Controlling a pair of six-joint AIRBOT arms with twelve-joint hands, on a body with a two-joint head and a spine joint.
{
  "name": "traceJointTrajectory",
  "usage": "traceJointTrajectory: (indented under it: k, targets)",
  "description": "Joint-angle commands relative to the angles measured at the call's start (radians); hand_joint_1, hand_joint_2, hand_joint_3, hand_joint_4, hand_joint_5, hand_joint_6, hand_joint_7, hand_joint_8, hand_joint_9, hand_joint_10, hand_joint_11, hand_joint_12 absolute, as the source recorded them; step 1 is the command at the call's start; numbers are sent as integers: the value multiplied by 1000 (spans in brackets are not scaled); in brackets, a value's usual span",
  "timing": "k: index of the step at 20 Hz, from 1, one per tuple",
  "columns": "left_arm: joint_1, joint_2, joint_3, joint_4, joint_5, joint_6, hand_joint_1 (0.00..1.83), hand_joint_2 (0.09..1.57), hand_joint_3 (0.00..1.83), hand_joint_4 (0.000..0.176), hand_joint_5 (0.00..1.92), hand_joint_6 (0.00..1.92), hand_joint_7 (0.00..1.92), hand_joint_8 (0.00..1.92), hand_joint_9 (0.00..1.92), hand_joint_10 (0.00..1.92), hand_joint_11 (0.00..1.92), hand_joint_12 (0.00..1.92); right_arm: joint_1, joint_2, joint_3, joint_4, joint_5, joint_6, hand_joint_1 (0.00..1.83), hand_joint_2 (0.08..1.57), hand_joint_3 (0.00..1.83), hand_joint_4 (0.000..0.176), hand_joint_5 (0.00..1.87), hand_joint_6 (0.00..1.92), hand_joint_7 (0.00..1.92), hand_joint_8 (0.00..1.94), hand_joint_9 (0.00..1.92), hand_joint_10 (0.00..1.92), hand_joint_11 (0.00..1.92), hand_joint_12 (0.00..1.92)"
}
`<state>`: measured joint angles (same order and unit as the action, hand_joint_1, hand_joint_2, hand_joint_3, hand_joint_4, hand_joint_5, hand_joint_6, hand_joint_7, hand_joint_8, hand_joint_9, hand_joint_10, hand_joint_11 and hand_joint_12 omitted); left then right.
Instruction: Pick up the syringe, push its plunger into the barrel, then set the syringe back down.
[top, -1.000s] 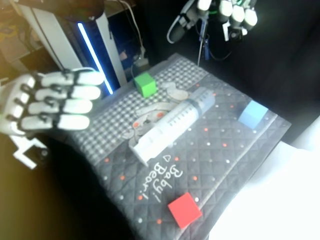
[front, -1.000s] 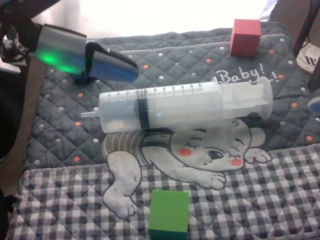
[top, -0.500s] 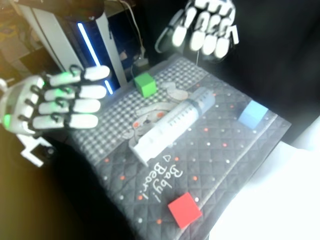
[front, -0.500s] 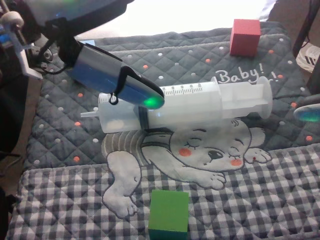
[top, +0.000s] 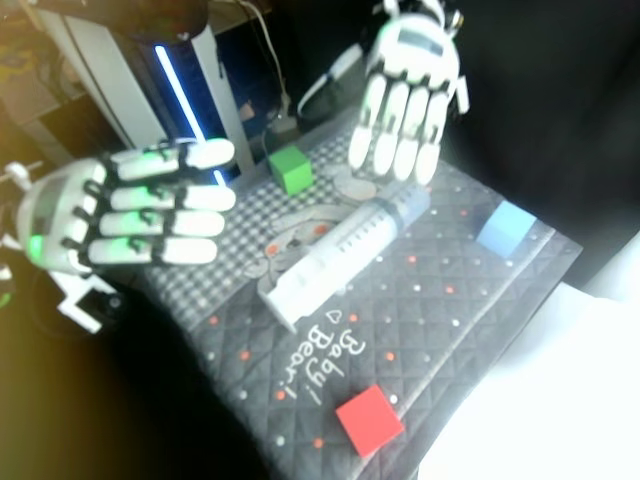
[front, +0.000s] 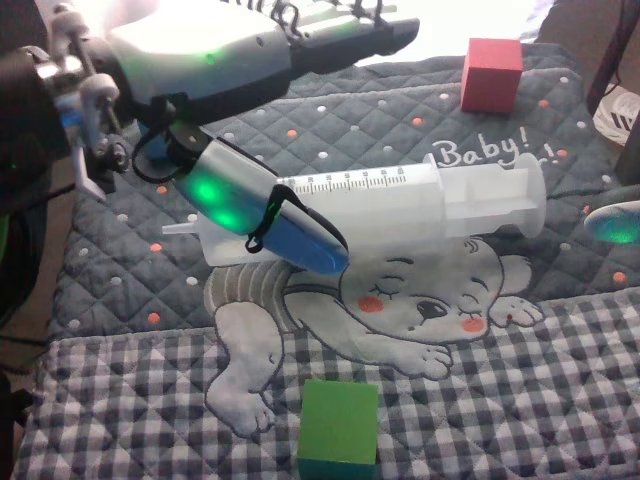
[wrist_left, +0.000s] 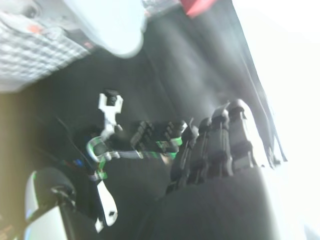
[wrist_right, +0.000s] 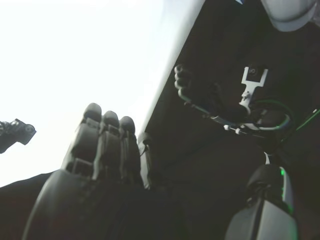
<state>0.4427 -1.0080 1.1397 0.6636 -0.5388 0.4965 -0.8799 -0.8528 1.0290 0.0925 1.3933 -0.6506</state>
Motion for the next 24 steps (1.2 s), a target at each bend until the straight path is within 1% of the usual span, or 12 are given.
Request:
traceJointTrajectory:
  k: [1, 3, 5, 6, 7, 9, 10, 11, 16, 17, 19, 24]
  targets:
    - [-10, -8, 7, -32, -77, -5, 485, 658, 0, 0, 0, 0, 0, 0, 0, 0, 0, 0, 5, 2, 5, 16, 122, 6, 341, 764, 10, 130, 0, 0, 74, 0, 65, 0, 80, 54]
    - [-8, -26, 19, -13, -50, -12, 493, 644, 0, 0, 0, 0, 0, 0, 0, 0, 0, 0, 5, -1, 6, 16, 122, 6, 225, 869, 13, 132, 0, 0, 107, 3, 70, 2, 84, 46]
    - [-6, -45, 34, 4, -26, -21, 409, 643, 0, 0, 0, 0, 0, 0, 0, 0, 0, 0, 5, -3, 7, 16, 122, 6, 261, 830, 0, 151, 0, 0, 92, 0, 39, 0, 50, 29]
    - [-5, -53, 41, 7, -16, -24, 376, 634, 0, 0, 0, 0, 0, 0, 0, 0, 0, 0, 5, -5, 8, 16, 122, 6, 283, 822, 0, 142, 0, 0, 74, 0, 39, 2, 58, 31]
    - [-3, -61, 48, 7, -11, -24, 412, 630, 0, 0, 0, 0, 0, 0, 0, 0, 0, 0, 5, -6, 8, 16, 122, 6, 263, 852, 3, 164, 0, 0, 43, 0, 12, 0, 40, 22]
    - [0, -81, 67, 5, 1, -31, 462, 625, 0, 0, 0, 0, 0, 0, 0, 0, 0, 0, 5, -8, 9, 16, 122, 6, 353, 786, 0, 166, 0, 0, 11, 0, 14, 3, 67, 33]
    - [1, -89, 74, 5, 10, -32, 442, 618, 0, 0, 0, 0, 0, 0, 0, 0, 0, 0, 5, -9, 9, 16, 122, 6, 230, 843, 4, 160, 0, 0, 6, 0, 7, 0, 45, 22]
    - [1, -95, 79, 8, 19, -32, 426, 612, 0, 0, 0, 0, 0, 0, 0, 0, 0, 0, 5, -9, 9, 16, 122, 6, 347, 786, 0, 172, 0, 0, 0, 0, 1, 0, 45, 19]
    - [15, -128, 106, 9, 52, -33, 402, 600, 0, 0, 0, 0, 0, 0, 0, 0, 0, 0, 5, -15, 9, 15, 122, 6, 432, 767, 0, 151, 0, 0, 16, 5, 23, 7, 74, 25]
    - [25, -140, 117, 9, 56, -45, 406, 605, 0, 0, 0, 0, 0, 0, 0, 0, 0, 0, 6, -18, 9, 13, 122, 6, 473, 703, 0, 168, 0, 0, 25, 2, 33, 4, 75, 21]
    - [34, -154, 131, 10, 70, -52, 406, 611, 0, 0, 0, 0, 0, 0, 0, 0, 0, 0, 6, -19, 9, 13, 122, 6, 521, 663, 0, 176, 0, 0, 0, 0, 21, 0, 69, 16]
    - [46, -188, 163, 11, 111, -52, 414, 650, 13, 0, 0, 0, 0, 0, 0, 0, 0, 0, 7, -28, 9, 3, 122, 6, 561, 672, 0, 91, 0, 0, 58, 17, 66, 17, 99, 27]
